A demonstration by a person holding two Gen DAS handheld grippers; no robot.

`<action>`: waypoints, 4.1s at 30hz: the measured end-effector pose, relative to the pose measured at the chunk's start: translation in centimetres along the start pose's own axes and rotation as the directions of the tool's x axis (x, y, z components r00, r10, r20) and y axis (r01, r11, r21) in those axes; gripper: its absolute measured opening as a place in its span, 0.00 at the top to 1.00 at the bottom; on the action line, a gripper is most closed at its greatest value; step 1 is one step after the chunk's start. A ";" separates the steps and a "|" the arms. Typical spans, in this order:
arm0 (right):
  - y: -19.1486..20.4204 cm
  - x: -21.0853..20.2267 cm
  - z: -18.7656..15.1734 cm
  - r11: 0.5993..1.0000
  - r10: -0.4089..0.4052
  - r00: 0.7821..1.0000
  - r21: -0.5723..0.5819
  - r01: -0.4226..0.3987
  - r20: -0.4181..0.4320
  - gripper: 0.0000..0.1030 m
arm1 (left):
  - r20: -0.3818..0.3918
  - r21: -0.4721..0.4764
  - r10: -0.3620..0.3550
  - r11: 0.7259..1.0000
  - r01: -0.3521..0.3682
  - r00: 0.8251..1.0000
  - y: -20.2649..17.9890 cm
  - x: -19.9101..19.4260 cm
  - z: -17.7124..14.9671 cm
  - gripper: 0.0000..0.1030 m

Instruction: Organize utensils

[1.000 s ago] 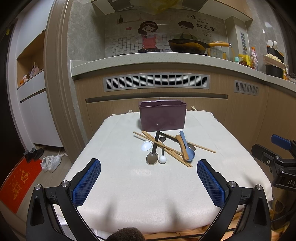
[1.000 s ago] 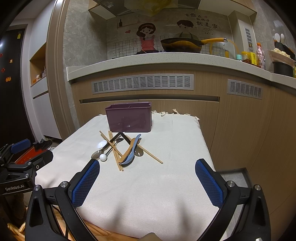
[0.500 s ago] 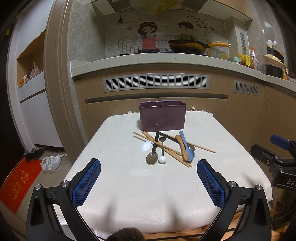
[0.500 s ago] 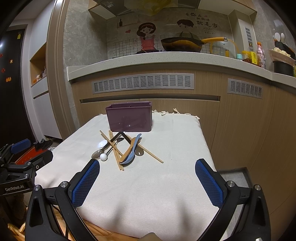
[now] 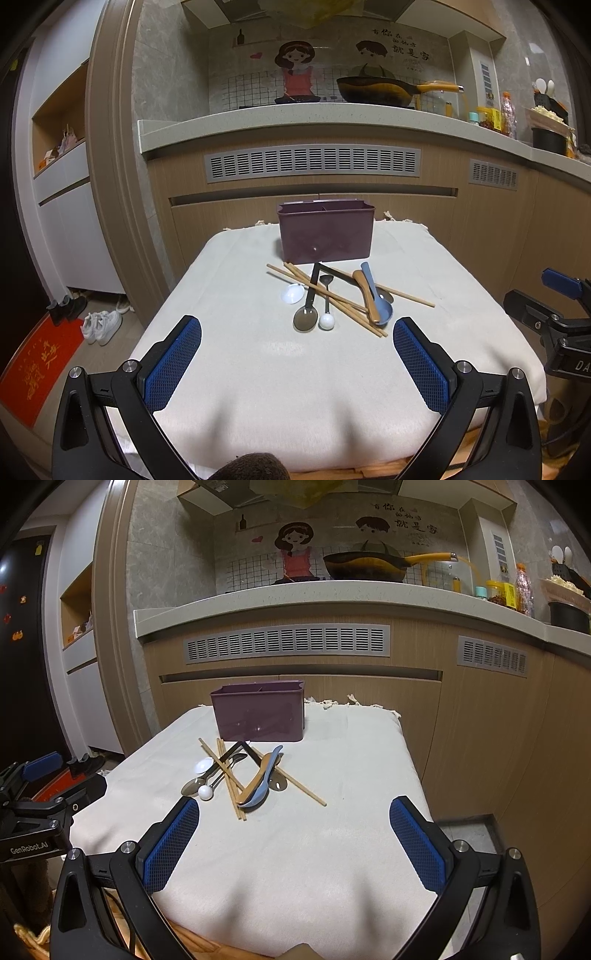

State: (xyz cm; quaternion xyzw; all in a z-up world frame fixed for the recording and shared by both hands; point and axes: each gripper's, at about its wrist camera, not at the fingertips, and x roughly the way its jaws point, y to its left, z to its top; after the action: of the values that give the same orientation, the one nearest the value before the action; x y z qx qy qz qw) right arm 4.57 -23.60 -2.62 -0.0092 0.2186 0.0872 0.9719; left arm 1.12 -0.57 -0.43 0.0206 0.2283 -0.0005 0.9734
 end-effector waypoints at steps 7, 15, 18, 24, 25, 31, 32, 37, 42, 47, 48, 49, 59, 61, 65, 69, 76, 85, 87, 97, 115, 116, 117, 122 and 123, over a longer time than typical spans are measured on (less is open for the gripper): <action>-0.2 1.6 1.3 1.000 -0.016 1.000 -0.007 0.016 0.001 0.00 | 0.023 0.000 -0.006 1.000 0.006 1.000 0.2 1.7 1.5 0.00; -0.1 4.6 3.0 0.999 -0.002 1.000 -0.034 0.001 -0.030 0.00 | -0.028 -0.001 -0.027 1.000 0.027 0.999 0.8 6.0 3.1 0.00; -0.3 6.4 3.6 0.999 -0.008 0.999 -0.041 0.006 -0.049 0.00 | -0.061 0.003 -0.030 1.000 0.031 0.998 1.1 8.3 3.6 0.00; 0.0 10.6 4.7 0.994 -0.041 0.995 -0.105 0.032 -0.087 0.00 | -0.182 0.013 -0.062 0.998 0.065 0.981 1.6 13.5 3.9 0.00; 0.2 11.2 4.8 0.993 -0.043 0.995 -0.118 0.032 -0.096 0.00 | -0.206 0.012 -0.072 0.997 0.076 0.976 1.8 14.5 3.9 0.00; 1.2 16.3 5.1 0.990 0.001 0.980 -0.137 -0.028 -0.197 0.00 | -0.225 0.053 -0.004 0.998 0.016 0.974 2.7 18.2 4.1 0.00; 1.3 17.1 5.1 0.991 0.012 0.976 -0.130 -0.041 -0.218 0.00 | -0.225 0.055 0.015 0.998 -0.002 0.974 3.0 18.7 4.1 0.00; 2.7 21.4 4.5 0.988 0.048 0.950 -0.124 -0.090 -0.308 0.03 | -0.241 0.031 0.041 0.999 -0.035 0.970 4.6 21.4 4.6 0.00; 4.2 25.5 3.8 0.980 0.096 0.897 -0.115 -0.160 -0.431 0.42 | -0.255 -0.018 -0.011 1.000 0.007 0.967 5.9 23.4 5.2 0.00; 4.5 27.9 2.9 0.982 0.108 0.860 -0.080 -0.170 -0.499 0.65 | -0.247 -0.024 0.009 1.000 -0.015 0.969 6.9 24.0 4.6 0.00; 4.5 28.0 2.8 0.982 0.104 0.859 -0.084 -0.167 -0.501 0.65 | -0.252 -0.030 0.005 0.999 -0.013 0.968 7.1 24.1 4.4 0.00; 4.5 28.0 2.8 0.982 0.102 0.860 -0.088 -0.168 -0.501 0.69 | -0.256 -0.033 0.002 0.999 -0.011 0.967 7.2 24.1 4.3 0.00; 2.8 25.4 4.3 0.972 0.164 0.880 -0.078 -0.221 -0.445 0.90 | -0.284 0.021 -0.075 0.996 0.084 0.956 4.1 24.2 4.5 0.00; 2.0 25.1 4.5 0.975 0.166 0.886 -0.062 -0.213 -0.433 0.90 | -0.293 0.028 -0.096 0.994 0.109 0.951 2.9 24.2 4.7 0.00; -0.3 24.9 4.6 0.985 0.151 0.894 -0.014 -0.174 -0.422 0.90 | -0.310 0.062 -0.121 0.987 0.147 0.943 0.5 24.2 5.0 0.00; -2.9 24.6 4.5 0.991 0.131 0.903 0.025 -0.132 -0.408 0.90 | -0.344 0.089 -0.144 0.979 0.185 0.928 -2.1 24.6 5.0 0.00; -6.1 23.9 3.6 0.992 0.116 0.914 0.082 -0.091 -0.388 0.90 | -0.409 0.116 -0.191 0.959 0.258 0.892 -7.9 27.5 6.0 0.01; -8.2 22.9 3.1 0.988 0.127 0.927 0.125 -0.088 -0.353 0.90 | -0.554 0.030 -0.162 0.976 0.214 0.816 -12.5 33.9 6.7 0.20; -8.4 22.8 2.9 0.986 0.135 0.926 0.136 -0.092 -0.352 0.90 | -0.566 0.038 -0.156 0.976 0.215 0.810 -13.3 34.4 6.4 0.24; -8.4 22.9 2.4 0.980 0.169 0.919 0.158 -0.119 -0.357 0.88 | -0.564 0.083 -0.167 0.963 0.256 0.809 -13.6 35.4 5.7 0.43; -7.2 21.4 2.4 0.993 0.110 0.907 0.082 -0.084 -0.406 0.70 | -0.414 0.068 -0.259 0.947 0.313 0.873 -7.4 27.9 5.9 0.82; -7.2 21.5 2.3 0.993 0.104 0.906 0.086 -0.075 -0.411 0.70 | -0.426 0.074 -0.284 0.935 0.346 0.859 -7.8 27.8 5.6 0.65; -7.1 21.5 2.2 0.993 0.104 0.904 0.092 -0.072 -0.414 0.70 | -0.434 0.083 -0.302 0.925 0.372 0.849 -8.3 27.5 5.5 0.44; -6.6 20.4 2.1 0.995 0.093 0.914 0.058 -0.076 -0.395 0.70 | -0.465 0.104 -0.293 0.919 0.380 0.835 -10.0 29.5 5.2 0.31; -6.6 20.1 2.2 0.996 0.085 0.917 0.047 -0.073 -0.389 0.70 | -0.478 0.083 -0.293 0.923 0.375 0.828 -10.0 30.2 5.3 0.32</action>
State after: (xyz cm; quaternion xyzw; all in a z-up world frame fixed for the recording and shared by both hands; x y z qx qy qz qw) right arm 24.52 -26.67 -9.37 -0.0020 0.4097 0.1193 0.9044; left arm 30.43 -10.49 -9.50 0.0642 0.4495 -0.1863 0.8713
